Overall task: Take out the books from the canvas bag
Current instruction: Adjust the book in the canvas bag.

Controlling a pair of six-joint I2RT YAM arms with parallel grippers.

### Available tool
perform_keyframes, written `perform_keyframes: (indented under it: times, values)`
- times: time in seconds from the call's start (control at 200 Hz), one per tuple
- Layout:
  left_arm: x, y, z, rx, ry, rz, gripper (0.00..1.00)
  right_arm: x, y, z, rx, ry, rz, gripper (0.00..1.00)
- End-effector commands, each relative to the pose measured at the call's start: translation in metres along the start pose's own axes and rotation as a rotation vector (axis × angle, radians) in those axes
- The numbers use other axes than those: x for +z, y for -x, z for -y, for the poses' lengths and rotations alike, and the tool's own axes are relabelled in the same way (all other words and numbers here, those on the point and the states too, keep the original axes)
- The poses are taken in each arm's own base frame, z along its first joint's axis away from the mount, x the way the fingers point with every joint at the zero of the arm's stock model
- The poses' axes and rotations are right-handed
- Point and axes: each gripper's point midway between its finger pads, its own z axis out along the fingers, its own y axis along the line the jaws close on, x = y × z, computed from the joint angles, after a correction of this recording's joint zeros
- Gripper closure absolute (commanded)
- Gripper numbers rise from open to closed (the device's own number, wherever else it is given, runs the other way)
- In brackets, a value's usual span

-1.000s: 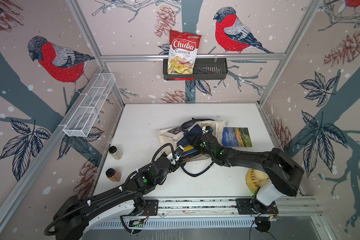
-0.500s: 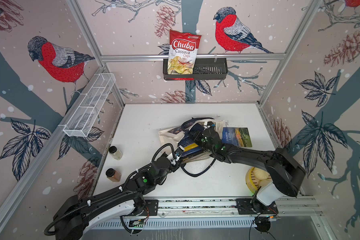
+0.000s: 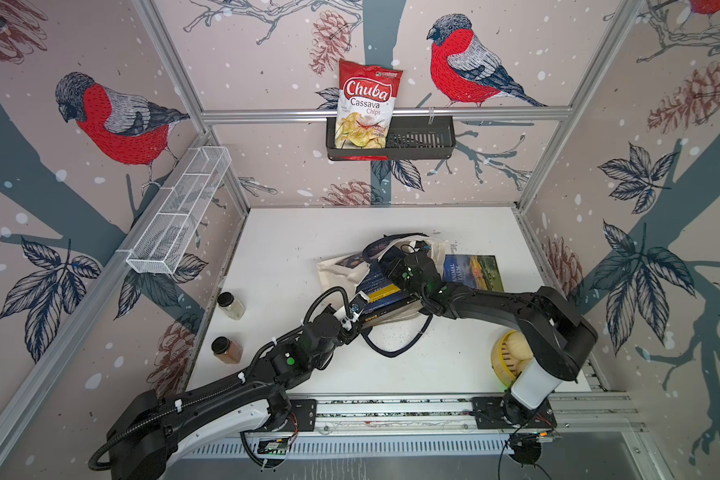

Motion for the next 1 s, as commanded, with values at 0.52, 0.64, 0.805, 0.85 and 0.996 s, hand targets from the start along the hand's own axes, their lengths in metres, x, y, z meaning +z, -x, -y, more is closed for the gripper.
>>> perform_keyframes:
  times: [0.52,0.64,0.805,0.85,0.996]
  values:
    - [-0.005,0.026,0.004,0.004,-0.042,0.104,1.0,0.02,-0.004,-0.011,0.008,0.033,0.011,0.76]
    - [-0.006,0.026,0.002,0.001,-0.034,0.107,1.0,0.013,-0.004,-0.018,0.005,0.031,0.018,0.85]
    - [-0.006,0.027,0.002,-0.002,-0.034,0.108,1.0,0.002,-0.007,-0.028,0.017,0.007,0.004,0.94]
    - [-0.006,0.027,0.002,-0.002,-0.032,0.107,1.0,0.0,-0.008,-0.029,0.015,-0.008,-0.001,0.92]
    - [-0.007,0.028,0.0,-0.005,-0.025,0.109,1.0,-0.004,-0.015,-0.024,0.017,-0.059,-0.034,0.65]
